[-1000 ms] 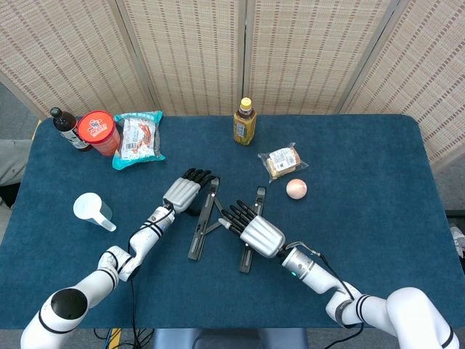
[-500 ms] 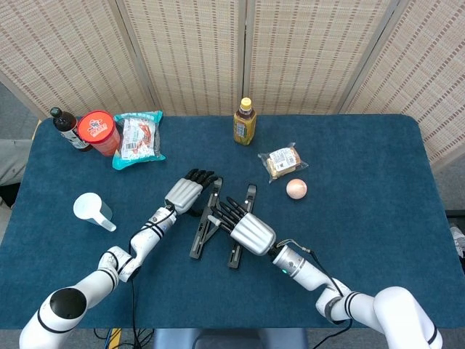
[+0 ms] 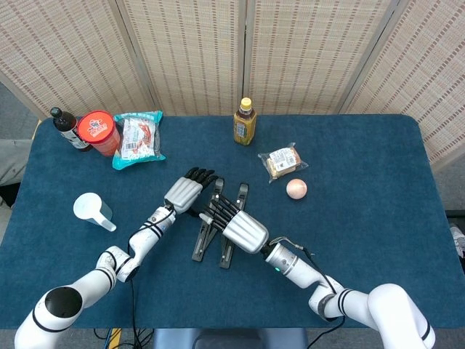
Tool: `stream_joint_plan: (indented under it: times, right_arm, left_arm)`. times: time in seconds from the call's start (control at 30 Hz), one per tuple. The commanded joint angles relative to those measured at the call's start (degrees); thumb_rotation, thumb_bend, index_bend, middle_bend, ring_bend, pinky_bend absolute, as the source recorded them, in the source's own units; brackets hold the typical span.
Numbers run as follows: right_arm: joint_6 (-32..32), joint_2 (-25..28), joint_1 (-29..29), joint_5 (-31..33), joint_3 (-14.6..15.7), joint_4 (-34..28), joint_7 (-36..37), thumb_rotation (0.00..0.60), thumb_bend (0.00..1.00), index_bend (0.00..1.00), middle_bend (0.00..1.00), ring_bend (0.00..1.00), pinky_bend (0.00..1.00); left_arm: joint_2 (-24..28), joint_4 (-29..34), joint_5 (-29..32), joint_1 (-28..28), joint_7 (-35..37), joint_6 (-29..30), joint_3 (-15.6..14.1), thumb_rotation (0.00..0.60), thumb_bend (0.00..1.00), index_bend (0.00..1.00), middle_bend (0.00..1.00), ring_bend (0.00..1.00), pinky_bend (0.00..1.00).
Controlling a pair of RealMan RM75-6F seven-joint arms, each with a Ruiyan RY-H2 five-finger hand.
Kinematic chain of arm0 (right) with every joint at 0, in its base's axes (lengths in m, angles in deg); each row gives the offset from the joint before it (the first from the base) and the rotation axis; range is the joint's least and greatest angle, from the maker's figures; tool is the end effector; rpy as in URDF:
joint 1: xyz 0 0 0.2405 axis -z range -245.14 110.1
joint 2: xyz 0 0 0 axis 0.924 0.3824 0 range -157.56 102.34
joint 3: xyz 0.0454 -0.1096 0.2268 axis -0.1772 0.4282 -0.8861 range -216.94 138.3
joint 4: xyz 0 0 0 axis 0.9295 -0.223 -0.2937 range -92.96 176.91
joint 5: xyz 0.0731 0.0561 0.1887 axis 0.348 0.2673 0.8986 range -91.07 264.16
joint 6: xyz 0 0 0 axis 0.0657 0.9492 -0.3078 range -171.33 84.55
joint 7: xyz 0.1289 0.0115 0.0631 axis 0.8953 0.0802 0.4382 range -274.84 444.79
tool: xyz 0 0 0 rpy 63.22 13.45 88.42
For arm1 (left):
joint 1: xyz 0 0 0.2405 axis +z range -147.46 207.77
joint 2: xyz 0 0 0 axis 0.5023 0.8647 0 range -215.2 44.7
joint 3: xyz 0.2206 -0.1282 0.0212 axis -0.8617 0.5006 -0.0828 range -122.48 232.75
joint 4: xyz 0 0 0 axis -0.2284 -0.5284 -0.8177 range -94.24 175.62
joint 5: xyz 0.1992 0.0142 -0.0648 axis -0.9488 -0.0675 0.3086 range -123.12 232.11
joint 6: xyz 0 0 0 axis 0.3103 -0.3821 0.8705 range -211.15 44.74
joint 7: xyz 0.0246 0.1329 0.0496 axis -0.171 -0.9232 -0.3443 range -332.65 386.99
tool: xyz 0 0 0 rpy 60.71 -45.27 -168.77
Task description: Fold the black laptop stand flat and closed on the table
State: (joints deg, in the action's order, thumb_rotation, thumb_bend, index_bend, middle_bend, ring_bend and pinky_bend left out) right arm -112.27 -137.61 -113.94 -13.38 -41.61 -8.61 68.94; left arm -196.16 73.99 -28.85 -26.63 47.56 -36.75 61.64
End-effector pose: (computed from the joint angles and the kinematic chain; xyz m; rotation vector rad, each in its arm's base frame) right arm -0.1101 -0.3199 -0.0966 2.1206 -0.1006 1.1229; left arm -0.1367 0.4297 -0.0826 -1.9865 -0.8983 -1.0110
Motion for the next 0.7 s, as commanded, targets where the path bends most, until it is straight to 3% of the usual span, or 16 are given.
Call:
stream_joint_plan:
  times: [0.03,0.23,0.43,0.7]
  right_arm:
    - [2.76,5.43,-0.45,0.28,1.17,-7.27,1.38,0.600,0.00,0.00,0.00,0.00,0.00]
    - [10.78,16.39,-3.21,2.79,0.95,-22.43,5.08,0.600,0.00,0.00,0.00,0.00,0.00]
    - [24.42,26.39,-9.69,6.80,-0.89,-33.67,7.60,0.600,0.00,0.00,0.00,0.00,0.00]
    - [34.46,28.48,-14.83,9.97,-1.43,-35.52,7.64,0.600,0.00,0.00,0.00,0.00,0.00]
  left_arm:
    - [0.75,0.60,0.53,0.49,-0.60,0.14,0.31,0.600,0.13,0.07,0.04,0.00,0.00]
    - [3.02,2.97,1.57,1.62,-2.33,1.59,1.26,0.600,0.13,0.07,0.04,0.00,0.00]
    - [6.30,7.03,3.39,3.02,-5.54,3.29,2.85,0.600,0.13,0.07,0.04,0.00,0.00]
    - [9.19,10.92,6.04,4.74,-8.98,3.85,4.36,0.600,0.13,0.07,0.04,0.00,0.00]
